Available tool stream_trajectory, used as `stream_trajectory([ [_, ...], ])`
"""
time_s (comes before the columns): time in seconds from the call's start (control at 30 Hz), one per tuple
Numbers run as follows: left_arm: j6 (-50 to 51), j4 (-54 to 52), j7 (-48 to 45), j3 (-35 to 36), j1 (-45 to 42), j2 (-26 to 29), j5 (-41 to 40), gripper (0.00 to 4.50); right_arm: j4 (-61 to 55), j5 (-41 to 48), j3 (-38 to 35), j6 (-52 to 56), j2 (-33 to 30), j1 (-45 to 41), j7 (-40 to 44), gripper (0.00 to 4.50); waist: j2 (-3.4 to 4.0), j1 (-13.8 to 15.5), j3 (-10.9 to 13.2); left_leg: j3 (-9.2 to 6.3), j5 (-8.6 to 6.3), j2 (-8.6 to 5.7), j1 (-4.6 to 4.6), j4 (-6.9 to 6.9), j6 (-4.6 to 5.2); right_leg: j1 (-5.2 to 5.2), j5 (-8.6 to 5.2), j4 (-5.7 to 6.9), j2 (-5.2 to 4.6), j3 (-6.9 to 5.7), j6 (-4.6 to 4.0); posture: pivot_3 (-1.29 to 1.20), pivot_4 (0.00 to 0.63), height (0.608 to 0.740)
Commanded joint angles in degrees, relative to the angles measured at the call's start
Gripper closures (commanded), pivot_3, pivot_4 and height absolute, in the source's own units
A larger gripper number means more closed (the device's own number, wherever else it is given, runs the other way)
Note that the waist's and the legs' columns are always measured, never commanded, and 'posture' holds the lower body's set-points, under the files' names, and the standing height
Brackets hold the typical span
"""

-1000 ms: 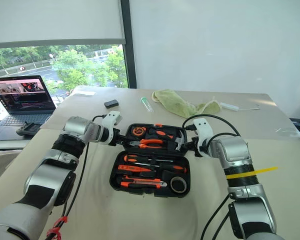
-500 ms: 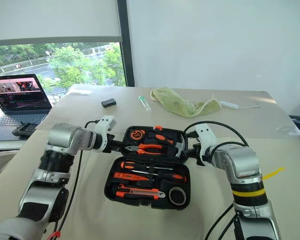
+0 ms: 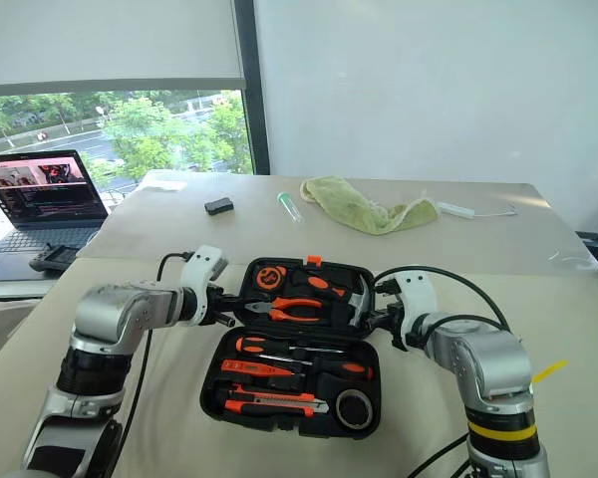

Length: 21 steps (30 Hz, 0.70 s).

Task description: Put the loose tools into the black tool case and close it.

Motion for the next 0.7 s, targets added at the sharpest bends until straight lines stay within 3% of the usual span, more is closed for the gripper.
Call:
stream_trajectory([
  [0.03, -11.8, -4.0, -1.2, 2.3, 3.7, -1.4, -1.1, 4.48, -5.3, -0.7, 0.3, -13.3, 0.5, 3.4, 1.3, 4.50, 0.00, 0.1, 0.0, 0.00, 0.02, 0.00, -0.01, 0.00, -0.01, -0.01, 0.00, 0.00, 0.00, 0.02, -0.01, 0.00, 0.150, 0.740],
  [0.23, -33.7, -6.5, -3.9, 2.0, 12.7, -2.1, 1.1, 4.48, -9.1, -7.0, 4.9, -32.6, -0.4, 10.6, 1.2, 4.50, 0.00, 0.2, 0.0, 0.01, 0.06, 0.00, -0.07, 0.02, -0.03, -0.12, 0.02, -0.03, -0.01, 0.05, -0.03, 0.00, 0.150, 0.740],
  [0.37, -46.3, -7.2, -4.9, 1.6, 17.5, -1.8, 3.2, 4.48, -10.3, -10.2, 6.4, -39.6, -0.5, 14.3, 0.5, 4.50, 0.00, 0.4, 0.0, 0.04, 0.07, 0.01, -0.07, 0.02, -0.02, -0.13, 0.03, -0.10, -0.02, 0.05, -0.06, 0.00, 0.150, 0.740],
  [0.7, -68.9, -3.1, -8.4, 0.6, 26.2, 0.1, 7.7, 4.48, -12.9, -19.2, 8.8, -62.5, -2.1, 26.9, 0.9, 4.50, 0.00, 0.6, 0.0, 0.04, 0.06, 0.04, -0.10, -0.04, 0.06, -0.15, 0.03, -0.18, 0.00, -0.02, -0.09, 0.00, 0.150, 0.740],
])
